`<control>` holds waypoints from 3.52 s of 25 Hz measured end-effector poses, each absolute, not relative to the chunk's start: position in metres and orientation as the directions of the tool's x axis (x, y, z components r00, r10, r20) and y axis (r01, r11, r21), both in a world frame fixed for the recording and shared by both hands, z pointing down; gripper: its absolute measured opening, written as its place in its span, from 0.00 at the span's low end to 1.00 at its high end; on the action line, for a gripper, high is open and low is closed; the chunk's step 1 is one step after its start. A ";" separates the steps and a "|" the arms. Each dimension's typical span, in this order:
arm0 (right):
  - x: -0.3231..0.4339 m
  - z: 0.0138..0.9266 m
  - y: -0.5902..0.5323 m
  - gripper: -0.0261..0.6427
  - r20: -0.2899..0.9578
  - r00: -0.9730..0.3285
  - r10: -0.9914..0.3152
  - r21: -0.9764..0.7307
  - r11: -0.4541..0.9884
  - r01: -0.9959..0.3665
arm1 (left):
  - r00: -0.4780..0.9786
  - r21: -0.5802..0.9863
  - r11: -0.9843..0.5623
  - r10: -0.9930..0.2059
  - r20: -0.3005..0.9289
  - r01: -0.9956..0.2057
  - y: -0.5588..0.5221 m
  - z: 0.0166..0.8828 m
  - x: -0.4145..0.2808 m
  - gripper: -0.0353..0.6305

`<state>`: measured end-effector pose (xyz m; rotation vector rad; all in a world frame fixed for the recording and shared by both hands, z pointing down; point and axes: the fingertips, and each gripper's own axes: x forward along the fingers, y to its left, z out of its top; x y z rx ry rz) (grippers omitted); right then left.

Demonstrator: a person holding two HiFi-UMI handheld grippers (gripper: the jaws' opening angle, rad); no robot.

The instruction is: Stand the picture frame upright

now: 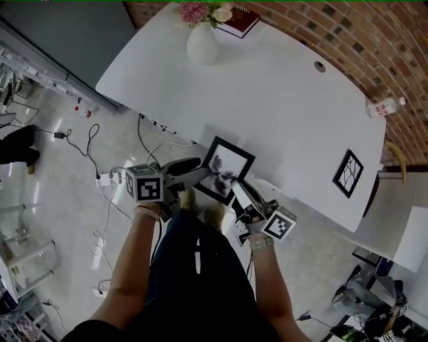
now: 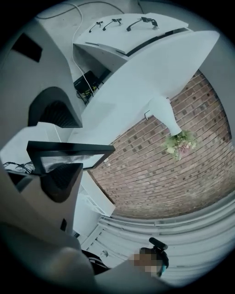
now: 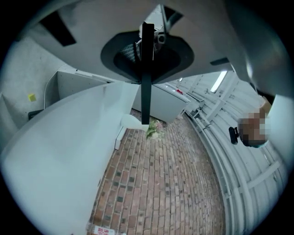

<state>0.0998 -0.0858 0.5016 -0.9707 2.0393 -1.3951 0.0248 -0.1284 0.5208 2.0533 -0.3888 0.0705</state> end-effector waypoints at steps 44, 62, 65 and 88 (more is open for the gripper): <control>0.063 0.447 -0.234 0.17 0.168 -0.814 -0.556 -0.568 0.620 -0.541 | 0.820 0.497 -0.653 -0.481 0.310 -0.571 -0.246 0.456 -0.013 0.20; 0.051 0.487 -0.354 0.18 0.199 -0.757 -0.622 -0.439 0.635 -0.636 | 0.790 0.357 -0.710 -0.491 0.368 -0.607 -0.368 0.492 -0.025 0.20; 0.052 0.491 -0.365 0.18 0.200 -0.746 -0.635 -0.423 0.631 -0.651 | 0.788 0.335 -0.719 -0.497 0.364 -0.608 -0.381 0.494 -0.024 0.20; 0.060 0.505 -0.436 0.19 0.205 -0.664 -0.719 -0.293 0.602 -0.743 | 0.755 0.188 -0.749 -0.550 0.356 -0.635 -0.453 0.500 -0.017 0.20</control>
